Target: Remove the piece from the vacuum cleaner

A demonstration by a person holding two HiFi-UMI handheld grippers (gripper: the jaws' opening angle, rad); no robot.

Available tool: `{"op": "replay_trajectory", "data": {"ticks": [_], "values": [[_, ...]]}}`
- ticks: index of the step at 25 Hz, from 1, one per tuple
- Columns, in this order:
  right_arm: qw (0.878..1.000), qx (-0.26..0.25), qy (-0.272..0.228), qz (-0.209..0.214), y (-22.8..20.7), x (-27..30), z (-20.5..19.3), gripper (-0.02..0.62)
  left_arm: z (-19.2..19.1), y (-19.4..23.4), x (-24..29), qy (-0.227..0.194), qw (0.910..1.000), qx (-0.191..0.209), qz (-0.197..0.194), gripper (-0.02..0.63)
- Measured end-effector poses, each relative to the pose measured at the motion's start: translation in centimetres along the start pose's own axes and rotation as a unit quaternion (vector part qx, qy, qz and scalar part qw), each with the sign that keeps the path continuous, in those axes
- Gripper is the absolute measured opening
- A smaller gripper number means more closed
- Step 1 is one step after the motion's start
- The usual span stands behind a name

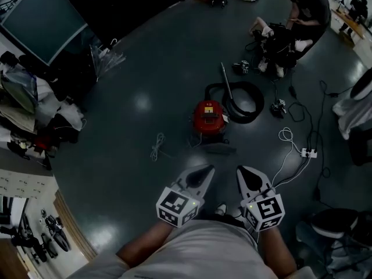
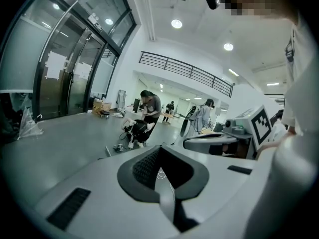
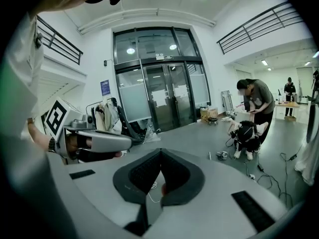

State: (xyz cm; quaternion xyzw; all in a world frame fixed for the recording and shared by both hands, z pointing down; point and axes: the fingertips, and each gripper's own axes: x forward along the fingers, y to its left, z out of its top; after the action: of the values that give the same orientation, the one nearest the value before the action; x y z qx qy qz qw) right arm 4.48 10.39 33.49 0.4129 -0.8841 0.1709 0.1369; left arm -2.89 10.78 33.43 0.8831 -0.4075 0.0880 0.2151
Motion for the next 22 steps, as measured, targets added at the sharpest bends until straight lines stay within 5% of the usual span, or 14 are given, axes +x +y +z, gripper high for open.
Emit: {"op": "replay_trajectory", "data": {"ticks": [10,22], "values": [[0.999,-0.001,0.032,-0.019,-3.7,11.1,1.2,0.015,1.1,10.8,6.3,0.036,0.9967,0.053,-0.050,0.006],[0.995,0.011,0.102,0.007,-12.1,19.0,-7.1,0.015,-7.7,16.3,18.0,0.100,0.9851,0.094,-0.104,0.006]]}}
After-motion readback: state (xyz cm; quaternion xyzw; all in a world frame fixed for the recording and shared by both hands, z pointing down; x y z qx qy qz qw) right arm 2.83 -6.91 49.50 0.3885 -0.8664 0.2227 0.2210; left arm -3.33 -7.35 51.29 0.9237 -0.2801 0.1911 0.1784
